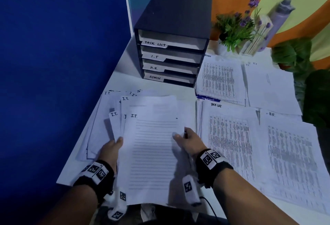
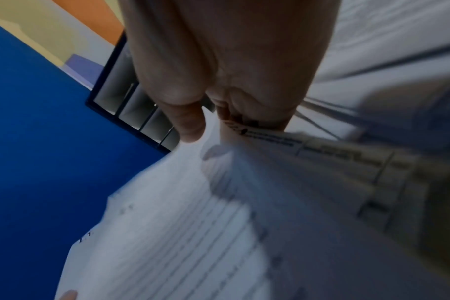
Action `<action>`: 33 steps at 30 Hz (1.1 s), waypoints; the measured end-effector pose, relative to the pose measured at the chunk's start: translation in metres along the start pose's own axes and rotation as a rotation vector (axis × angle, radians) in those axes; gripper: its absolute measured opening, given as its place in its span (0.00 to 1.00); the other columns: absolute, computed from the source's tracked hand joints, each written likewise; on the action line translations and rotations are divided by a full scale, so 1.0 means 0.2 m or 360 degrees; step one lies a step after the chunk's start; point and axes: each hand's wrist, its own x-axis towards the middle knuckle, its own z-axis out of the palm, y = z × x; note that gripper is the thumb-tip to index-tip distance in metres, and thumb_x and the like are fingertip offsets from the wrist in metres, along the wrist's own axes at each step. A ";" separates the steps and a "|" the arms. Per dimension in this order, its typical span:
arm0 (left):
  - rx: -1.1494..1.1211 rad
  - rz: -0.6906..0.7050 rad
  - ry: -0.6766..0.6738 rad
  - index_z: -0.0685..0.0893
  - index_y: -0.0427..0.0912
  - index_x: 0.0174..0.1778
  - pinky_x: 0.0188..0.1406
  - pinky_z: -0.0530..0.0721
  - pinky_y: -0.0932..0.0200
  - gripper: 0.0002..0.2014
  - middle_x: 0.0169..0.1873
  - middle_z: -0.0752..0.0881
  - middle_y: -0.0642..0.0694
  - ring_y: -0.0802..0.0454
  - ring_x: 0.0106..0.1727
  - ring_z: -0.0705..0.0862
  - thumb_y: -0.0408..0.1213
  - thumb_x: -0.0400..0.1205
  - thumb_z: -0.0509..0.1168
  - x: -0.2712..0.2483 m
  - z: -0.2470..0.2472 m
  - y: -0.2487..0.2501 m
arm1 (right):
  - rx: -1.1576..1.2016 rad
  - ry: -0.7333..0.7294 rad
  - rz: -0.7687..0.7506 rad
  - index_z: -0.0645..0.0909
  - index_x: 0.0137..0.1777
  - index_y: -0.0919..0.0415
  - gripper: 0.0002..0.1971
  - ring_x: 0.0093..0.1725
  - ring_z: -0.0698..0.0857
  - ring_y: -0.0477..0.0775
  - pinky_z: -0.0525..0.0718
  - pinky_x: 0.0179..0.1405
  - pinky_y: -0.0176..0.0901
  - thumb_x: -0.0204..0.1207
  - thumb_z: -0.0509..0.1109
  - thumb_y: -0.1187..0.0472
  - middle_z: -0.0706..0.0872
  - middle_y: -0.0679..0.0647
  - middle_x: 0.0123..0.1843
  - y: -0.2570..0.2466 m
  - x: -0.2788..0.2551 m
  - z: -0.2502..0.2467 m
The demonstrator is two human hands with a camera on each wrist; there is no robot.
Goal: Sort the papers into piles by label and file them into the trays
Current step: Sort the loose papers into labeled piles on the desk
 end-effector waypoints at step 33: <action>0.0318 0.0156 0.0059 0.79 0.33 0.35 0.31 0.72 0.62 0.19 0.29 0.78 0.44 0.49 0.31 0.75 0.45 0.72 0.79 0.11 -0.06 0.01 | 0.0502 0.0463 0.0253 0.81 0.33 0.57 0.06 0.36 0.84 0.58 0.87 0.43 0.57 0.68 0.71 0.68 0.85 0.59 0.33 0.09 0.11 0.03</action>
